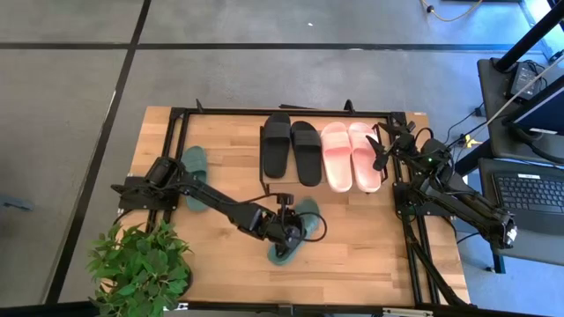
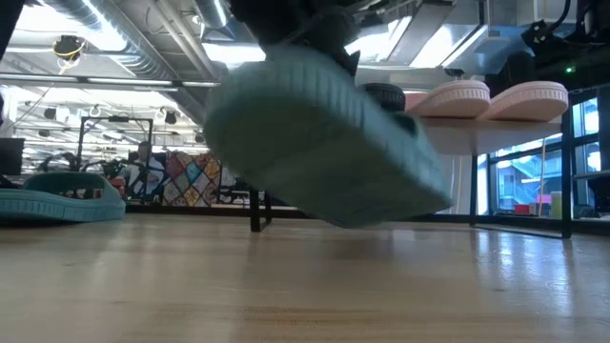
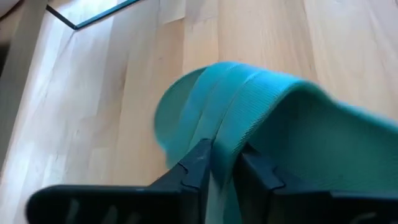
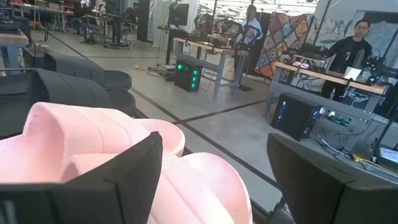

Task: Pick and place slides into the shelf
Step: Put the right green slide under the shelf

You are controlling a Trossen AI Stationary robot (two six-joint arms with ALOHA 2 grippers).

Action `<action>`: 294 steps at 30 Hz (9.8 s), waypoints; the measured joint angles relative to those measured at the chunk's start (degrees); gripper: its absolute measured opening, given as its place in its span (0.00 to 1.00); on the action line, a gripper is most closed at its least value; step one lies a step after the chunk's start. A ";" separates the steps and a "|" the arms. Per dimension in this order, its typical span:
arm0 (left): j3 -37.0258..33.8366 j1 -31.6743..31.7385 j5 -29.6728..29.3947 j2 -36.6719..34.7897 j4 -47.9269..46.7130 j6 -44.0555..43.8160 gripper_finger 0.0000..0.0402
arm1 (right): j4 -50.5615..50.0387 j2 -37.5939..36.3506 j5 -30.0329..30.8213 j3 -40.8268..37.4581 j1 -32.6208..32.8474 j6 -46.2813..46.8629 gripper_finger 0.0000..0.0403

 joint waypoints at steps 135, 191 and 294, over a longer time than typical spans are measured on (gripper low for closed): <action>-58.14 24.81 5.29 -78.88 12.45 6.58 0.48 | -46.08 109.24 32.59 72.24 71.47 56.47 0.71; -58.14 24.79 5.22 -78.88 12.08 6.51 0.48 | -77.30 113.28 44.16 61.79 79.32 81.11 0.03; -58.14 24.79 5.29 -78.88 6.25 4.57 0.48 | -47.10 111.95 10.99 76.04 81.26 79.35 0.56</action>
